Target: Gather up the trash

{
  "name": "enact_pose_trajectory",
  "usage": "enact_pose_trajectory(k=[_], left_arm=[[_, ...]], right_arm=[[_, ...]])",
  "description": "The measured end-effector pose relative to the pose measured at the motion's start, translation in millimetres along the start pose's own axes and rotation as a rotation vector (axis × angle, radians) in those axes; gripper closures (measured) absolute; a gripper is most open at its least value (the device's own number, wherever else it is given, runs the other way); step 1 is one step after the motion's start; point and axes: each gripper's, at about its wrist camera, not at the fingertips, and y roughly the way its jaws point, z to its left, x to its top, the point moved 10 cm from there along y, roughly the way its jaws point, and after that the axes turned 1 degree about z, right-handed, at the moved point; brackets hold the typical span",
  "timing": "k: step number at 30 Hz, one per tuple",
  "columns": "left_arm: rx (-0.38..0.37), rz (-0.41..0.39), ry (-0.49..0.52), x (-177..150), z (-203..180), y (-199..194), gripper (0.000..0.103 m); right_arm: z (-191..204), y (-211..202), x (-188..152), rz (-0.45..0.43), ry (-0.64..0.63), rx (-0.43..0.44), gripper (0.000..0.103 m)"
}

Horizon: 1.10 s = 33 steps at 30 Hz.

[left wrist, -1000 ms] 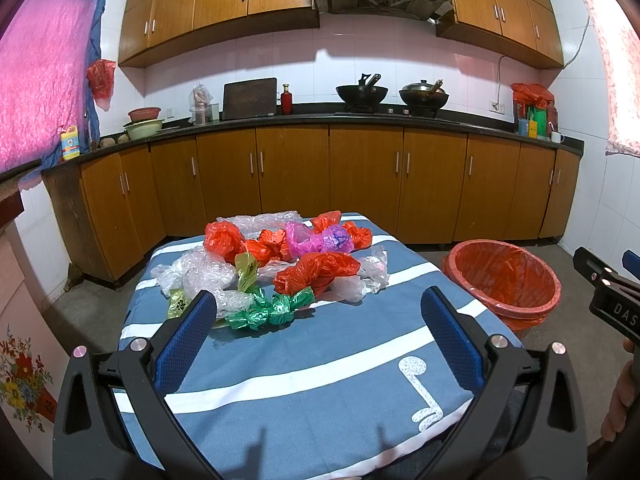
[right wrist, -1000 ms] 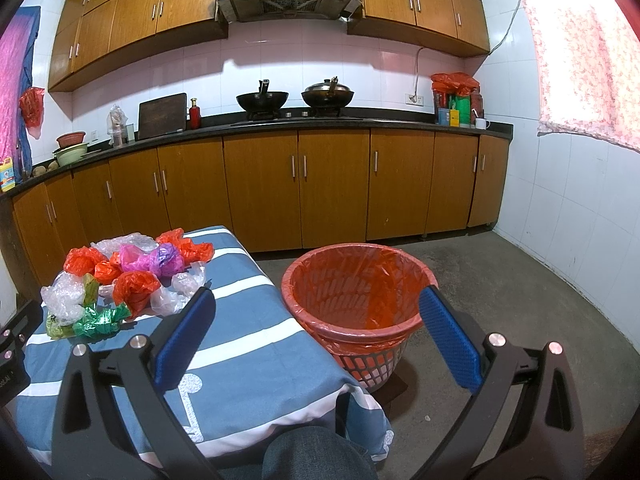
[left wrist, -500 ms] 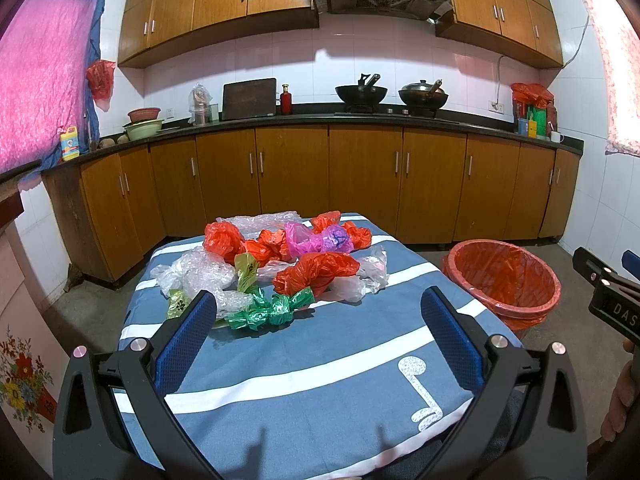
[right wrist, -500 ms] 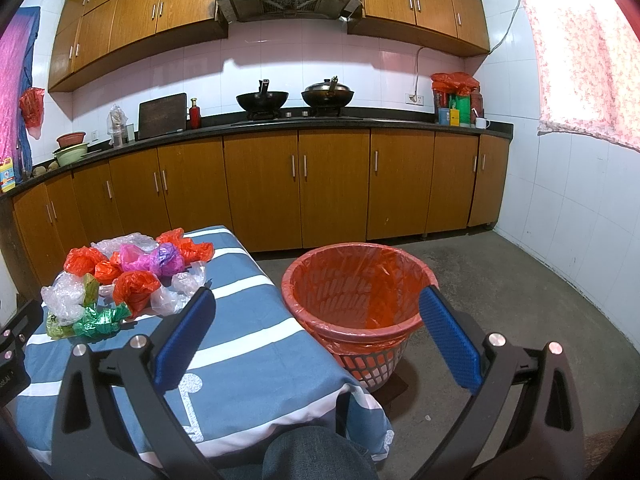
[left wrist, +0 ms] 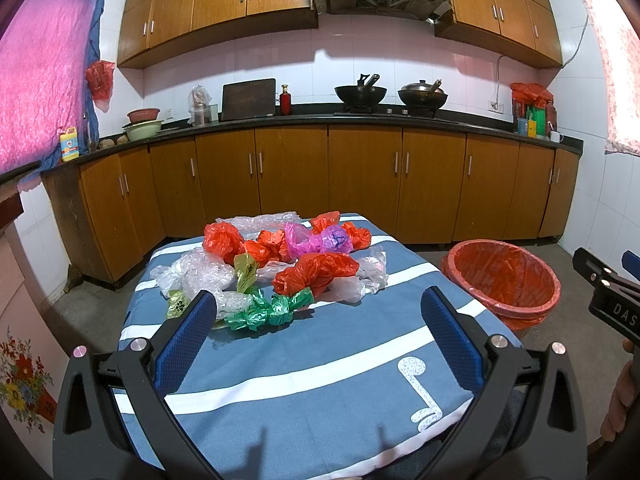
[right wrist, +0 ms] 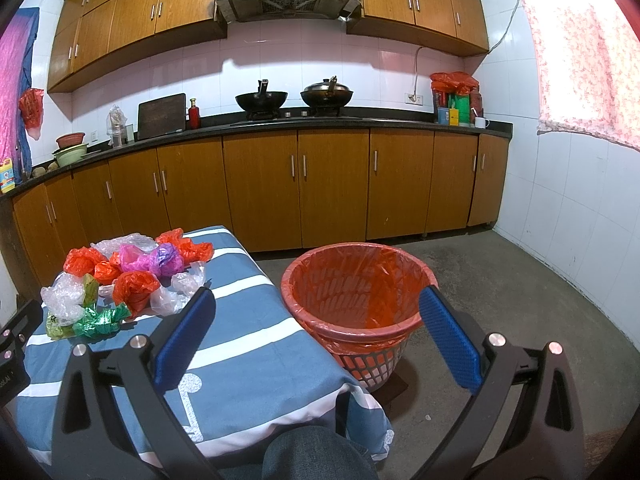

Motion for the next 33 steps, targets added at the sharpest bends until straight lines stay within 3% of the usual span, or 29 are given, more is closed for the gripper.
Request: enact_pose_trajectory(k=[19, 33], left_arm=[[0.002, 0.0, 0.002, 0.5, 1.6, -0.9, 0.002], [0.066, 0.067, -0.016, -16.4, 26.4, 23.4, 0.002]], right_arm=[[0.8, 3.8, -2.7, 0.007, -0.002, -0.002, 0.004], [27.6, 39.7, -19.5, 0.097, -0.031, 0.053, 0.004]])
